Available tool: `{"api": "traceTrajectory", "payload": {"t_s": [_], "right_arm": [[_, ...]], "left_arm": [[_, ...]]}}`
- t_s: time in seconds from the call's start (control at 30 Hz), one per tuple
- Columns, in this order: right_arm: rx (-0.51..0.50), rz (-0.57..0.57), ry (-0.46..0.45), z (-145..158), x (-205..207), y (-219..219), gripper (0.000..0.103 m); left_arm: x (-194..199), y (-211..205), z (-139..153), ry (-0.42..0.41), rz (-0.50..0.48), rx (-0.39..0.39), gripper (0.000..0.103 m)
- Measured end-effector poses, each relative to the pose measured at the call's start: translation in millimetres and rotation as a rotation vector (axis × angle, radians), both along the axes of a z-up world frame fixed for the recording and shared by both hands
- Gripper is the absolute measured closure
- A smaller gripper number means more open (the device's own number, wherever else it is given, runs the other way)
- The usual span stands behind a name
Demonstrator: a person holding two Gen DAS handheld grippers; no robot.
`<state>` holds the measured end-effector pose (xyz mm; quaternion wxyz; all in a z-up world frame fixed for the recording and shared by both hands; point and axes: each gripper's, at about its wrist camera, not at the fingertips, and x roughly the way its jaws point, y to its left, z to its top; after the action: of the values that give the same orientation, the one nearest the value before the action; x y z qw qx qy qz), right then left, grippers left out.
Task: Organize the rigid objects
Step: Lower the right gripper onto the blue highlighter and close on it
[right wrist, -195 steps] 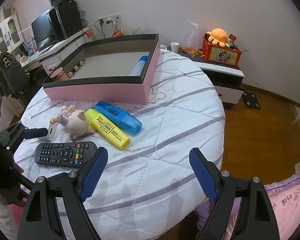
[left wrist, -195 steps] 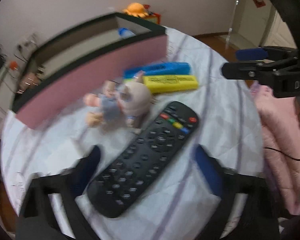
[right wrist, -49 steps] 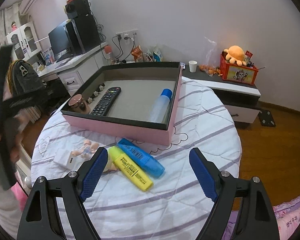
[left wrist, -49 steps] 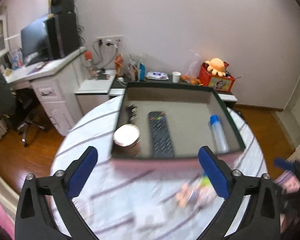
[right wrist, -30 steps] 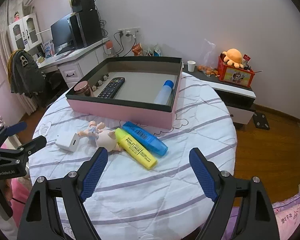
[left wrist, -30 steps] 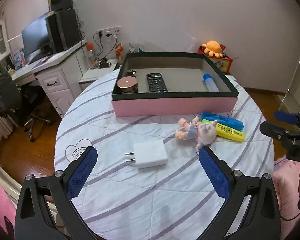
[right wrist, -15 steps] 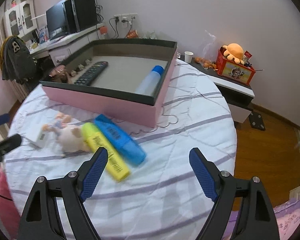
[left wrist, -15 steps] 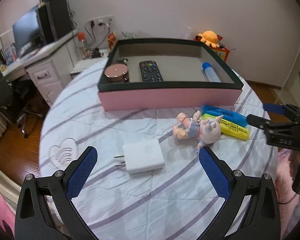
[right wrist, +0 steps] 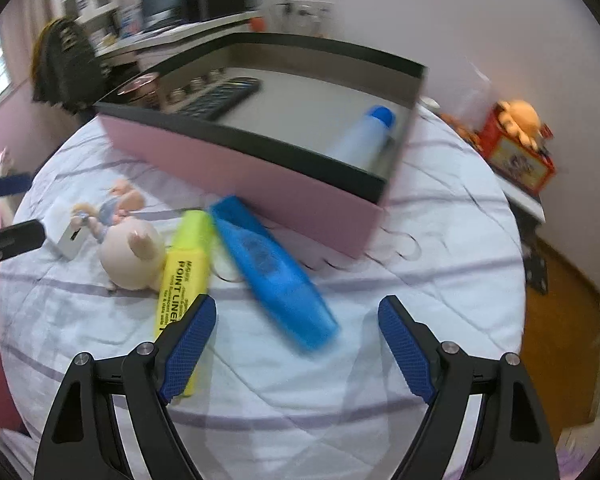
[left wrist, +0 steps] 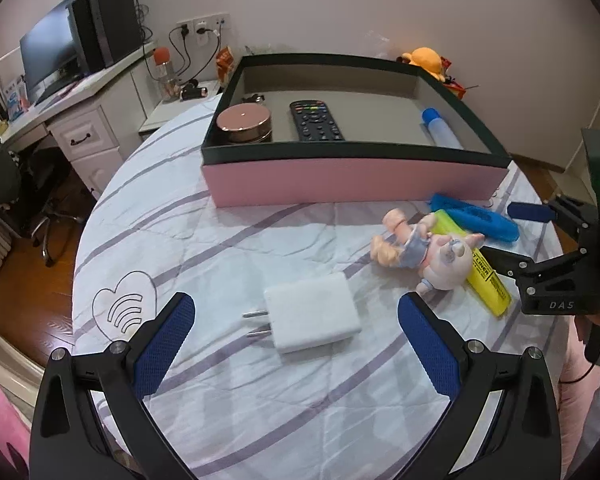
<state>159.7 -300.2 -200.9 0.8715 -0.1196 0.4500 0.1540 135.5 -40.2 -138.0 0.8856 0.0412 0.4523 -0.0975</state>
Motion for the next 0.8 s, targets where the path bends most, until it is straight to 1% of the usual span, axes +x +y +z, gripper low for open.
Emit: {"api": "traceTrajectory", "payload": {"t_s": [0.07,0.1,0.17,0.23,0.27,0.3,0.33,0.4,0.5,0.57,0.63,0.8], "right_arm": [[-0.010,0.030,0.002,-2,2,6,0.018],[0.005,0.035,0.022,-4,5,6,0.019],[0.036,0.039,0.033,-4,9,3,0.019],[0.059,0.045,0.050,-4,14,2,0.022],[0.066,0.046,0.054,-4,15,1,0.027],[0.066,0.048,0.057,-4,16,2,0.033],[0.066,0.048,0.058,-3,17,2,0.037],[0.077,0.052,0.068,-1,19,3,0.055],[0.085,0.065,0.087,1,20,3,0.062],[0.080,0.064,0.093,1,17,4,0.064],[0.092,0.041,0.098,1,15,3,0.065],[0.111,-0.059,0.135,0,2,1,0.072]], "left_arm": [[0,4,-2,0.004,0.004,0.004,0.000],[-1,5,-2,0.003,0.006,0.007,0.000],[-2,8,-2,0.001,0.006,0.007,0.000],[-2,11,-1,0.001,0.008,0.008,0.000],[-2,12,-1,0.000,0.010,0.010,0.000],[-3,13,-1,-0.001,0.010,0.012,0.000],[-3,14,-1,0.000,0.011,0.012,0.000],[-3,16,-2,0.003,0.016,0.012,0.000],[-5,19,-1,0.001,0.019,0.010,0.000],[-6,22,1,-0.002,0.026,0.009,0.000],[-7,26,2,-0.004,0.031,0.012,0.000],[-15,34,4,-0.012,0.034,0.012,0.000]]}}
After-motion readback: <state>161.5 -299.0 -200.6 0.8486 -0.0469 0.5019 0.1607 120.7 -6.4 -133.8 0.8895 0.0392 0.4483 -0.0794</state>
